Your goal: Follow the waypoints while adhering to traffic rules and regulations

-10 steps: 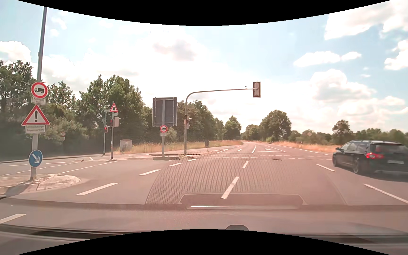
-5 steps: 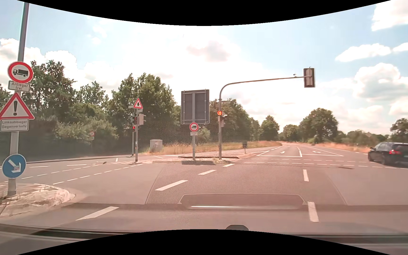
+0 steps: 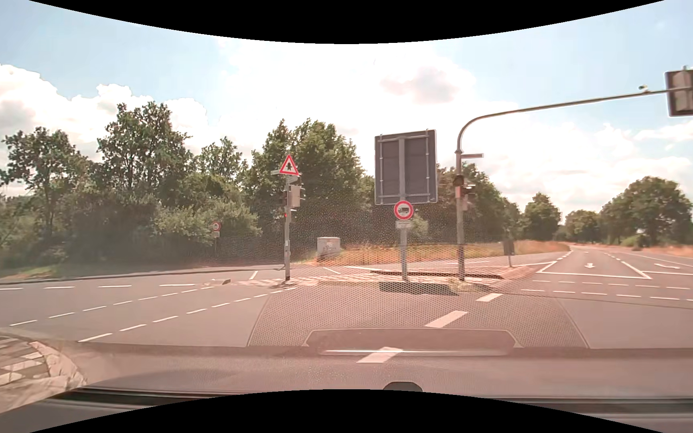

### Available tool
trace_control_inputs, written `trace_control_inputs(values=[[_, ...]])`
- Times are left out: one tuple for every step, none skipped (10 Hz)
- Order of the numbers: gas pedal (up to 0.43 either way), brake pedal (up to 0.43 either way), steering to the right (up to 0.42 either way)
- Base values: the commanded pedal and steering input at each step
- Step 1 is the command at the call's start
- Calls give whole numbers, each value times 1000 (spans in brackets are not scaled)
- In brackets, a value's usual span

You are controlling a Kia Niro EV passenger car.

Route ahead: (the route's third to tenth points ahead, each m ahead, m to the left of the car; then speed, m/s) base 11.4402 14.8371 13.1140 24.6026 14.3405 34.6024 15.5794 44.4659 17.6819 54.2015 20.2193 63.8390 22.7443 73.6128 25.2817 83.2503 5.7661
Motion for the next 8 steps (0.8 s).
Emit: trace_control_inputs(values=[[0, 0, -312], [0, 0, -320], [0, 0, -328], [0, 0, -334], [0, 0, -337], [0, 0, -342], [0, 0, -346], [0, 0, -349]])
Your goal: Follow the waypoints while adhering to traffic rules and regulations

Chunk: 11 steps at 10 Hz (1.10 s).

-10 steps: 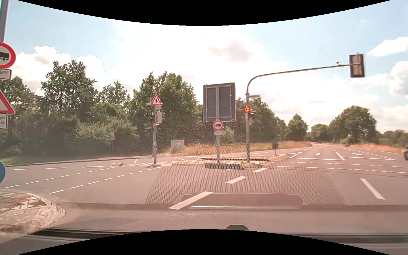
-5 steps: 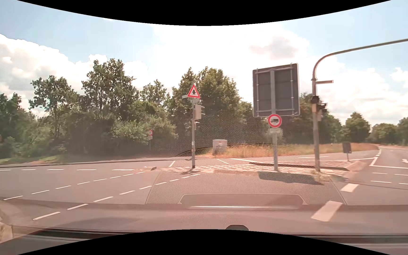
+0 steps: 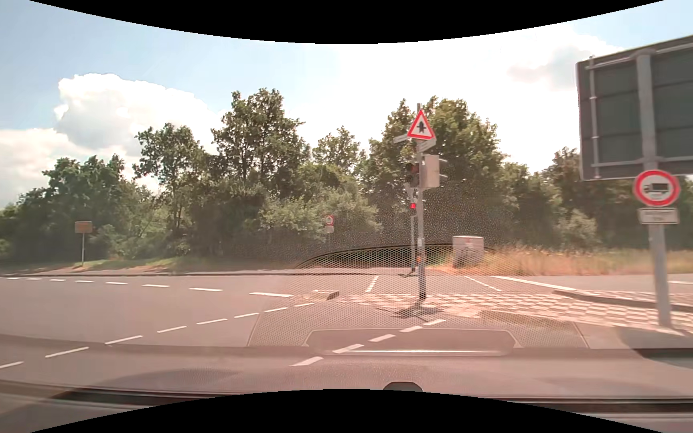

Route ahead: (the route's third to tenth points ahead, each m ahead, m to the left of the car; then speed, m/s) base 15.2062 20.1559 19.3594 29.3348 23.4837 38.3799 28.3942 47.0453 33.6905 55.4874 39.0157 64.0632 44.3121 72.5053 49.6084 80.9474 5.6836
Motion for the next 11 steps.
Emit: trace_control_inputs(values=[[0, 0, -352], [0, 0, -352], [8, 0, -353], [28, 0, -353], [39, 0, -354], [59, 0, -354], [67, 0, -356], [67, 0, -359], [79, 0, -361], [98, 0, -361], [98, 0, -361]])
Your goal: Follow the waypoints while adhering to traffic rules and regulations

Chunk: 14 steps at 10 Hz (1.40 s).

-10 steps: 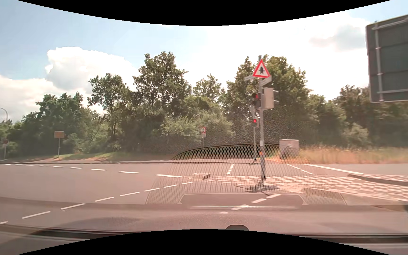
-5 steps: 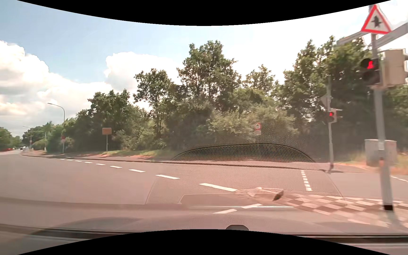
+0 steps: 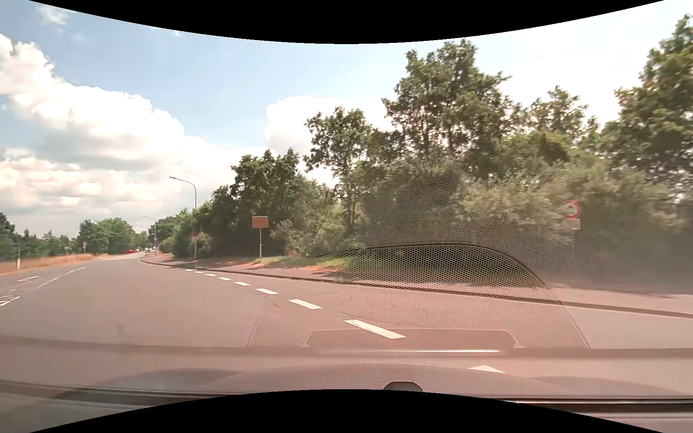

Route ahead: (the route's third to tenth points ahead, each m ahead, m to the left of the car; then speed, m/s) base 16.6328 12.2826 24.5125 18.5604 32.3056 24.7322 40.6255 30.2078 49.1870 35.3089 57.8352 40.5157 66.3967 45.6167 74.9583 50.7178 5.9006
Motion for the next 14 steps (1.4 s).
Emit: trace_control_inputs(values=[[110, 0, -362], [110, 0, -360], [118, 0, -356], [118, 0, -348], [118, 0, -336], [118, 0, -325], [118, 0, -307], [118, 0, -287], [118, 0, -272], [118, 0, -250], [118, 0, -225], [118, 0, -201], [118, 0, -185], [130, 0, -163]])
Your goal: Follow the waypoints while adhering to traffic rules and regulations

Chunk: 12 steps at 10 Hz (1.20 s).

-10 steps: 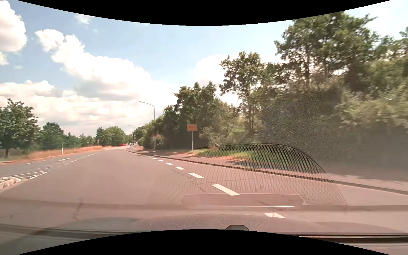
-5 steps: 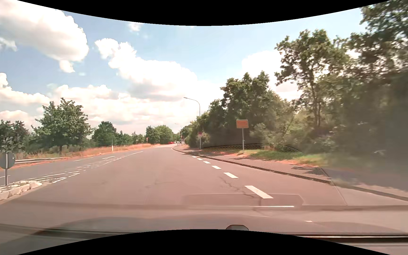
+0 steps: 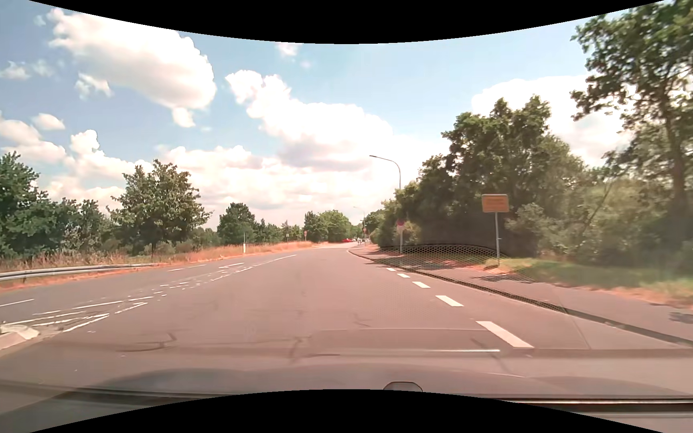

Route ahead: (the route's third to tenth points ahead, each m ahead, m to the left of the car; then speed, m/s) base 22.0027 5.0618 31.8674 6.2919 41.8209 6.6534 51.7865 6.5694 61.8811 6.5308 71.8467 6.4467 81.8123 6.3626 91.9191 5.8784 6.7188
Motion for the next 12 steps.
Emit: trace_control_inputs(values=[[130, 0, -148], [130, 0, -135], [130, 0, -121], [130, 0, -106], [130, 0, -93], [130, 0, -84], [130, 0, -68], [138, 0, -54], [138, 0, -45], [138, 0, -36], [138, 0, -29], [138, 0, -23]])
